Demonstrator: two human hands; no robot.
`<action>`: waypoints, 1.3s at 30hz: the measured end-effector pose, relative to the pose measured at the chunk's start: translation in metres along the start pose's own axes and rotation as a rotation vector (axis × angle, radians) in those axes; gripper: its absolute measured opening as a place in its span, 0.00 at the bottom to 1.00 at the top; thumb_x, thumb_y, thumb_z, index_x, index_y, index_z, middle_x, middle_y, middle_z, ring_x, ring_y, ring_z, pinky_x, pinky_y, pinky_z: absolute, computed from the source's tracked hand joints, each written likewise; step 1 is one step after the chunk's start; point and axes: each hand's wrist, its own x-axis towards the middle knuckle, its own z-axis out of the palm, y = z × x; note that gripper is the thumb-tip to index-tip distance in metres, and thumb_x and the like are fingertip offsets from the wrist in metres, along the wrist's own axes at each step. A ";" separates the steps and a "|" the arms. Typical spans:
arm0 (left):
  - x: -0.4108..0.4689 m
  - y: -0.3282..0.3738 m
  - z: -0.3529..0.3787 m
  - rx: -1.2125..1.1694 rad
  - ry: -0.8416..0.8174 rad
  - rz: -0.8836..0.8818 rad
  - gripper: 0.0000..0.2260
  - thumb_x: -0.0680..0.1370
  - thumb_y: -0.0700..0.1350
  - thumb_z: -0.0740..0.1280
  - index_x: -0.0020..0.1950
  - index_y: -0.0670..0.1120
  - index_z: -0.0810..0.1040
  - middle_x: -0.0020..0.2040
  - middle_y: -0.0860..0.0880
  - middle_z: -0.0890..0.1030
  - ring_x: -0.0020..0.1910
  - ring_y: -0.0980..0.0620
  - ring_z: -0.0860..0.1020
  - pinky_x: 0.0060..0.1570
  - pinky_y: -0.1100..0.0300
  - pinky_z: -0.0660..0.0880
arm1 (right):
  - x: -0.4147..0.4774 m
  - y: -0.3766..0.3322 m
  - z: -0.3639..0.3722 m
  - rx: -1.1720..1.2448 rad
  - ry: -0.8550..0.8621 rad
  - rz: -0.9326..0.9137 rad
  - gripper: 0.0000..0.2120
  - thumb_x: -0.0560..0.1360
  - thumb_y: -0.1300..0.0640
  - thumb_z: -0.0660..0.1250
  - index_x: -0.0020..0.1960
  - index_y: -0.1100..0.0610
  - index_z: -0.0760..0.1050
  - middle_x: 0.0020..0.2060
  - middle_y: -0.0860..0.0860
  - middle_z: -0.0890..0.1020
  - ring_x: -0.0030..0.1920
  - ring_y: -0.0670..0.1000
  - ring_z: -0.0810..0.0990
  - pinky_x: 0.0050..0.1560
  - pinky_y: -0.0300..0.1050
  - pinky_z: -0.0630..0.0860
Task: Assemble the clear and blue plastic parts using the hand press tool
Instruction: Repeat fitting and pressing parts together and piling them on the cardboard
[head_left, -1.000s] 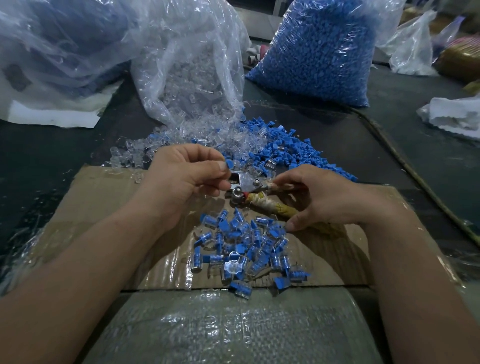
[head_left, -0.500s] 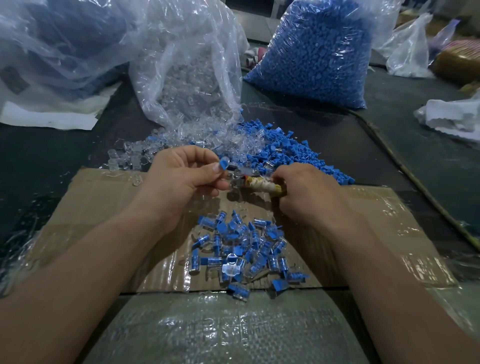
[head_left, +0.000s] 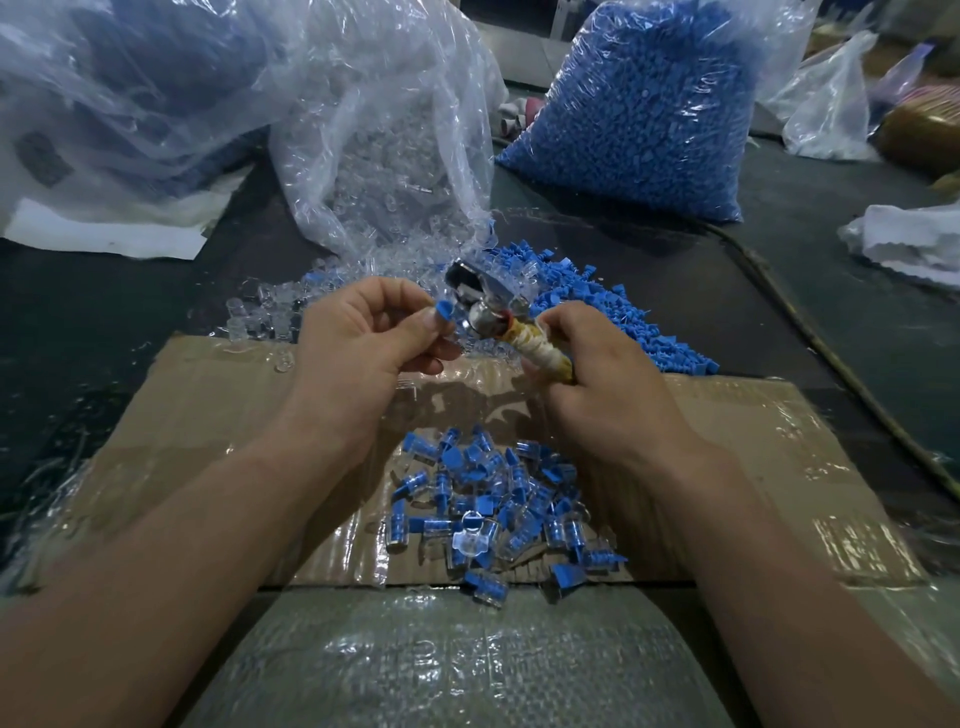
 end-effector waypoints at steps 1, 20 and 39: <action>0.000 0.000 0.000 0.003 0.008 0.013 0.06 0.73 0.32 0.65 0.40 0.42 0.75 0.31 0.50 0.82 0.31 0.55 0.80 0.31 0.66 0.76 | 0.000 0.000 0.001 -0.008 -0.010 0.003 0.11 0.72 0.57 0.66 0.49 0.50 0.65 0.43 0.47 0.71 0.42 0.48 0.68 0.36 0.39 0.61; -0.004 0.000 0.004 0.146 0.050 0.116 0.08 0.74 0.31 0.65 0.41 0.43 0.75 0.35 0.45 0.79 0.30 0.58 0.79 0.32 0.69 0.75 | 0.003 -0.004 0.001 -0.101 -0.081 -0.009 0.12 0.69 0.61 0.64 0.45 0.49 0.64 0.35 0.41 0.66 0.35 0.42 0.64 0.33 0.36 0.60; -0.004 -0.001 0.002 0.182 0.086 0.116 0.08 0.74 0.32 0.65 0.41 0.45 0.75 0.35 0.47 0.80 0.31 0.58 0.80 0.33 0.68 0.76 | 0.005 0.004 0.003 -0.125 -0.049 -0.005 0.11 0.71 0.59 0.66 0.49 0.49 0.68 0.42 0.44 0.70 0.43 0.45 0.67 0.37 0.38 0.61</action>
